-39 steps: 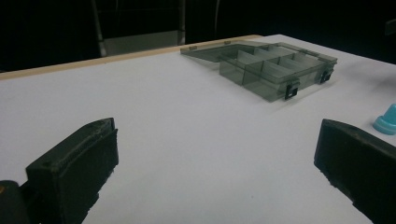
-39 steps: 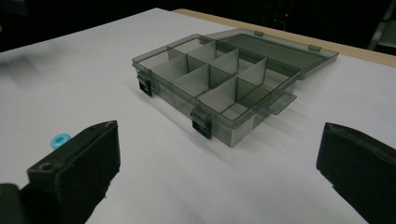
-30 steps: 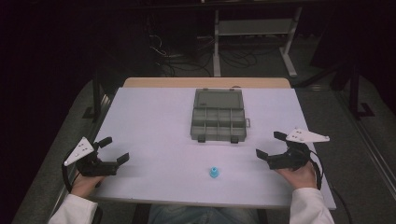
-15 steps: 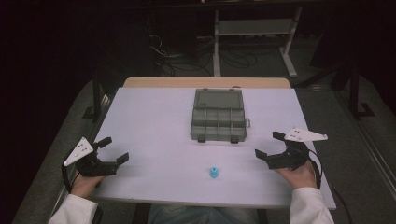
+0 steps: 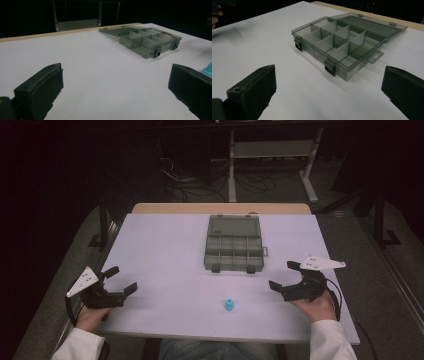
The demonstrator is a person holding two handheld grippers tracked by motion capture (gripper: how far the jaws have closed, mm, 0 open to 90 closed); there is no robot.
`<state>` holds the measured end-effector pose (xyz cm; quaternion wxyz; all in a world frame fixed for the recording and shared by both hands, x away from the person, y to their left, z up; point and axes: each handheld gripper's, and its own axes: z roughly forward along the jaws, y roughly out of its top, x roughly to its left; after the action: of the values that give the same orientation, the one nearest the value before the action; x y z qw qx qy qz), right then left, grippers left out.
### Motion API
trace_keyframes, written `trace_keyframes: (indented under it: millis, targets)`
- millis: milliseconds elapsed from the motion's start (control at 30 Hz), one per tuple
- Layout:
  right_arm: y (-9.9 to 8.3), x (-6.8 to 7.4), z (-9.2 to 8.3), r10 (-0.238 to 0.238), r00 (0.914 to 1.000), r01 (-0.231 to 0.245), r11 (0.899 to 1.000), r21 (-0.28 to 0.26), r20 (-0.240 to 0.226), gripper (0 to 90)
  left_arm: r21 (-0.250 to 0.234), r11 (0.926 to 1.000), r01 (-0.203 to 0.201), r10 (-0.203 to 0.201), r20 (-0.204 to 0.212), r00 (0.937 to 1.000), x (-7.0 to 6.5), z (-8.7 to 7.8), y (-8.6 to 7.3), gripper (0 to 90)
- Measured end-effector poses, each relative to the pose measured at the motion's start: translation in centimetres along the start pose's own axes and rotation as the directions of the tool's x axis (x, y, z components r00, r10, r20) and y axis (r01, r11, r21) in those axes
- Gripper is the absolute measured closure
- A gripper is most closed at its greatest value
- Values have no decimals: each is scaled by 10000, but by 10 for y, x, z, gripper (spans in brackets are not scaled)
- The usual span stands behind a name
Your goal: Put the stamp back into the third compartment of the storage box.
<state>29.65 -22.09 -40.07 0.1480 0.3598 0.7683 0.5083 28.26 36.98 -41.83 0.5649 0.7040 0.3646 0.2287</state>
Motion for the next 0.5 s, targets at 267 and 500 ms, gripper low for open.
trace_keyframes:
  millis: [267, 500]
  targets:
    - [9, 6, 12, -298, 9991, 306, 9991, 308, -288, 0, 96, 9999, -107, 108, -14, 9999, 0, -1, 0, 0]
    - [12, 9, 19, -389, 9981, 415, 9976, 552, -477, 0, 111, 9999, -119, 119, -26, 9999, -1, 0, 0, 0]
